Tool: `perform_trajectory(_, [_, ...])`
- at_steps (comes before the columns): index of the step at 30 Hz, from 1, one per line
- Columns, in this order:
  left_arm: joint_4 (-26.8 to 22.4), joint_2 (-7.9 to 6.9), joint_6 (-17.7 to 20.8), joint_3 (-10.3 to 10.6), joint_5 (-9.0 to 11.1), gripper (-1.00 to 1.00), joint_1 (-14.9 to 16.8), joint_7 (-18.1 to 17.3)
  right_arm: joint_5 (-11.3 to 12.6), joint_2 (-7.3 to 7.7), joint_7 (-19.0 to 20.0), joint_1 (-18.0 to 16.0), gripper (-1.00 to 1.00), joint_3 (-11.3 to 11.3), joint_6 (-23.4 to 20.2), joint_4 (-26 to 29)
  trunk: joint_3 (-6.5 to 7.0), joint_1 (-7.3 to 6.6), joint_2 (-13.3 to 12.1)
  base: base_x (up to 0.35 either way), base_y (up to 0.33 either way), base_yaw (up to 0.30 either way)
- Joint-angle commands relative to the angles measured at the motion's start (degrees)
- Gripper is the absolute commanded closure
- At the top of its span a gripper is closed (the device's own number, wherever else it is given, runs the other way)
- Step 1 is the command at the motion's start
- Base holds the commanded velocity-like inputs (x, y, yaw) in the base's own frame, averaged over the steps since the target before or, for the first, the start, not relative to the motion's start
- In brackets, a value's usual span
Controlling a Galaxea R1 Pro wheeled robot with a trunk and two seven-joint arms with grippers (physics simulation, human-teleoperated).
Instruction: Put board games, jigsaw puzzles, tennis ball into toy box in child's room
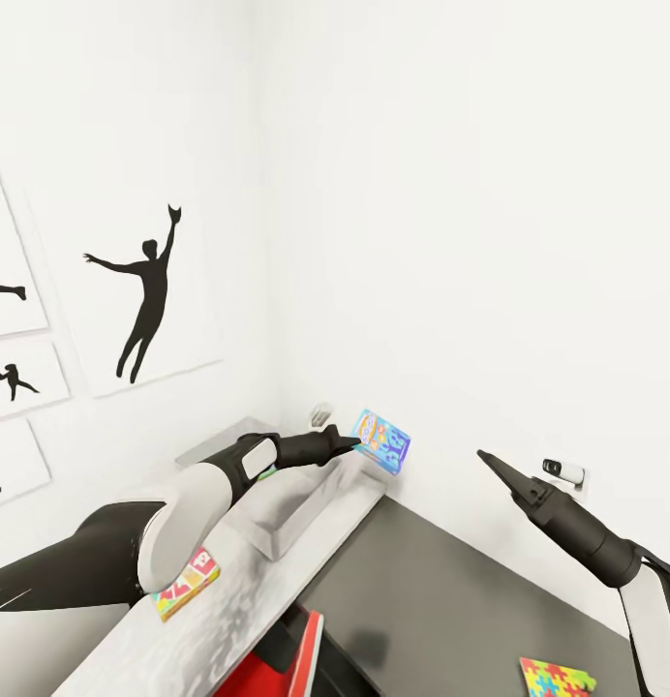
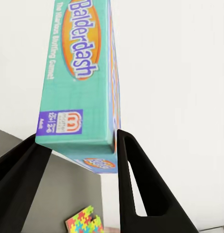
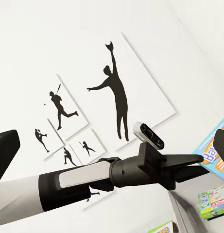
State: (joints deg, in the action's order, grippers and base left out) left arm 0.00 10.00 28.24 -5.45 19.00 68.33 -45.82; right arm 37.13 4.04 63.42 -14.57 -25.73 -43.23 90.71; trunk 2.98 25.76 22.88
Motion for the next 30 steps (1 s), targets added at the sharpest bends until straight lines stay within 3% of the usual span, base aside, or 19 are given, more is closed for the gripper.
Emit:
perform_trajectory(1, [-0.02,0.00,0.50,-0.53,-0.02,1.00,0.00,0.03,0.23,0.01,0.03,-0.02,-1.00,-0.02,-0.36,-0.01,-0.02,0.03,0.04,0.070,0.067,-0.004])
perform_trajectory(30, [-0.68,0.00,1.46,-1.27,0.30,1.00,0.07,0.70,0.15,0.01,-0.04,-0.02,-1.00,-0.02,-0.36,-0.01,-0.02,0.03,0.04,0.017,0.013,0.000])
